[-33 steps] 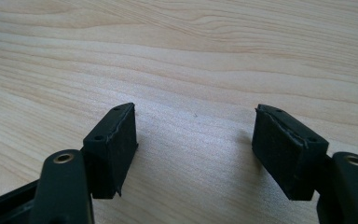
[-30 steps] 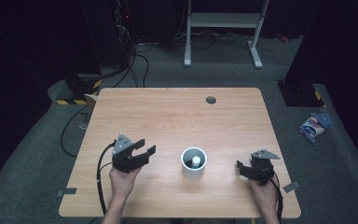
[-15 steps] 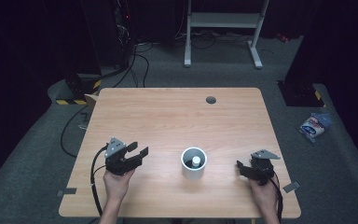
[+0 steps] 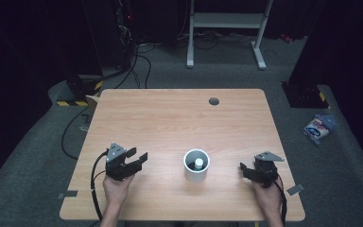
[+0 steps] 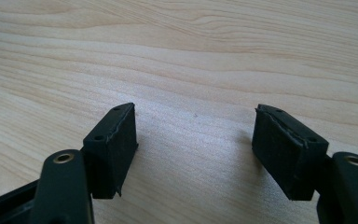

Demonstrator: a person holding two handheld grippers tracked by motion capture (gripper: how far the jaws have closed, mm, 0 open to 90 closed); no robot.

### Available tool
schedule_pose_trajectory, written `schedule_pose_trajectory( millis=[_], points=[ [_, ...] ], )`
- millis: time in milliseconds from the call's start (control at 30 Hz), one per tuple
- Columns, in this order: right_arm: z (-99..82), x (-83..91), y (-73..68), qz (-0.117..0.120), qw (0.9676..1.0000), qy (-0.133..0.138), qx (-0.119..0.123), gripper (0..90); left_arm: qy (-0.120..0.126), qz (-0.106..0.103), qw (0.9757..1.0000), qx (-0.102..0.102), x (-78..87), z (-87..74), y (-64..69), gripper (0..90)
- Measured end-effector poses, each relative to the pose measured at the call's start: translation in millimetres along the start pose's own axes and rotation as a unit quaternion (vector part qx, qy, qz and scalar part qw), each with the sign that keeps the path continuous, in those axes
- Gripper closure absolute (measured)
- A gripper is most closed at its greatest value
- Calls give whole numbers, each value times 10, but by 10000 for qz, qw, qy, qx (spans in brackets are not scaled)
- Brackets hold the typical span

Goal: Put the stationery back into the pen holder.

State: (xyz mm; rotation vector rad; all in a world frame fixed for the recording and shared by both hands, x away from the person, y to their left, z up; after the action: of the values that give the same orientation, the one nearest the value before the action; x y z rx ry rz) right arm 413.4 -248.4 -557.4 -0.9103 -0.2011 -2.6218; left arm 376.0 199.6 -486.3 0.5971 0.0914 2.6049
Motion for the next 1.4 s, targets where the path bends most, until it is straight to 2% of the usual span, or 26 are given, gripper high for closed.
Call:
schedule_pose_trajectory(
  millis=[267,533,1033,1167,1233,1300,1400],
  points=[
    [0,0,0,1,10000,-1,0,306,-91,37,9999,56,-12,-86,-27,433],
    [0,0,0,0,10000,-1,1,306,-268,137,9995,-10,-61,-188,-40,426],
    [0,0,0,-1,10000,0,1,306,-457,171,9988,86,-160,-364,-33,427],
    [0,0,0,1,10000,-1,-1,306,-540,221,9983,51,-194,-405,-35,427],
    [0,0,0,0,10000,0,1,306,-579,274,9979,-57,-214,-420,-32,427],
    [0,0,0,0,10000,-1,0,306,-601,283,9978,-54,-233,-431,-21,427],
    [0,0,0,1,10000,0,2,306,-669,342,9970,-176,-267,-448,-17,427]
  ],
)
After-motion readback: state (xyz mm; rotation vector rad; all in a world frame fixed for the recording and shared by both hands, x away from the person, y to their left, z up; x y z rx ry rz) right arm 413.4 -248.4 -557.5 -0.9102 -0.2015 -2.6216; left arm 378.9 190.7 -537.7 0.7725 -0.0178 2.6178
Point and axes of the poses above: each handheld gripper's, and its own axes: x roughly backward along the jaws, z roughly out of its top, y roughly to its right, the point moved 5 cm from there along -x, roughly forward along the jaws, and after that the axes turned 5 degrees about y, right-handed, at the moved point
